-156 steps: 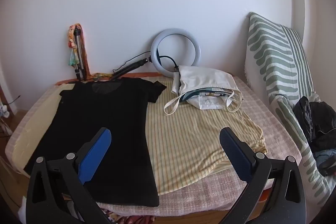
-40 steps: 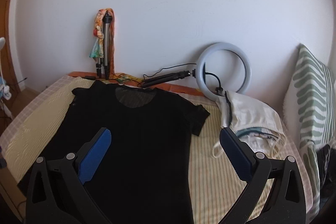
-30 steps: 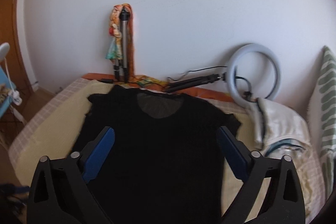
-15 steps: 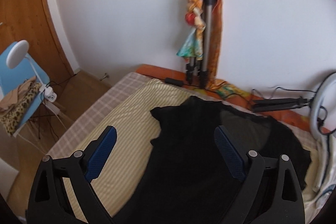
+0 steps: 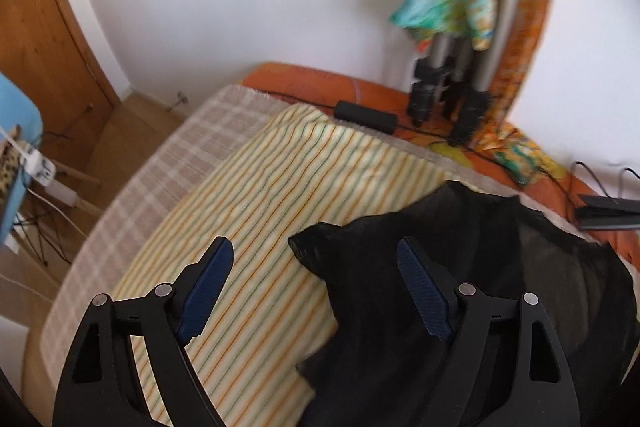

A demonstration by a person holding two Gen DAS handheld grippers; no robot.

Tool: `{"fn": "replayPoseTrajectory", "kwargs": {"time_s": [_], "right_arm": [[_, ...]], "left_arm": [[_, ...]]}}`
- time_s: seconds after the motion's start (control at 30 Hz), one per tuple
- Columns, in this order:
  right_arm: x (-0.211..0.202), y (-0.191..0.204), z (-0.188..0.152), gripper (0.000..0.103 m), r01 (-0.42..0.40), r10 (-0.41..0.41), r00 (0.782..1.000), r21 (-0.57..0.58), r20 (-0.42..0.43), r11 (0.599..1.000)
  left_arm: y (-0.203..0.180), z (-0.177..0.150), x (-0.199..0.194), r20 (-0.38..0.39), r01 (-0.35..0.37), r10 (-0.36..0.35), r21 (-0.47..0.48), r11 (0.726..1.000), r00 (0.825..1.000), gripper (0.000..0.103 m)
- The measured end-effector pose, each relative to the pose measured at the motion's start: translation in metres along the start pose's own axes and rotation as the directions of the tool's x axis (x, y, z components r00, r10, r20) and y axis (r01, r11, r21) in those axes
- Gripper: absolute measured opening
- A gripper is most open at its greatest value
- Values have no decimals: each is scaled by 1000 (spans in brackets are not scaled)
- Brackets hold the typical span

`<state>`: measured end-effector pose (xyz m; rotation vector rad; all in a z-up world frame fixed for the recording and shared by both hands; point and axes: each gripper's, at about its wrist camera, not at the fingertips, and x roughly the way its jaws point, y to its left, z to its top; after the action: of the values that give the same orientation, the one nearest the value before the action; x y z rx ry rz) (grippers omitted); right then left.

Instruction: Fold small clothes

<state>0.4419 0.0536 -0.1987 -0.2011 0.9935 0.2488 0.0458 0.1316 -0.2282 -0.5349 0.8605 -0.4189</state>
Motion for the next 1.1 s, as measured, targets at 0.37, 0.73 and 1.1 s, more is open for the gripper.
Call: {"fn": "replayPoseTrajectory", "kwargs": {"time_s": [0.37,0.73,1.1], "right_arm": [[39,-7,-8,5,70,-75,995,-76,-72,995],[-17,-49,6,2,-24,24,998,-5,65,1000],[-63,-115,-10,2,-56,46,986,60,160,997]], "left_arm": [[0,4,3,-4,-12,12,14,1000,1000,0],[-30,9,0,-2,16,-16,56,998,1000,0],[-99,9,35,-94,60,-40,220,974,995,0]]}}
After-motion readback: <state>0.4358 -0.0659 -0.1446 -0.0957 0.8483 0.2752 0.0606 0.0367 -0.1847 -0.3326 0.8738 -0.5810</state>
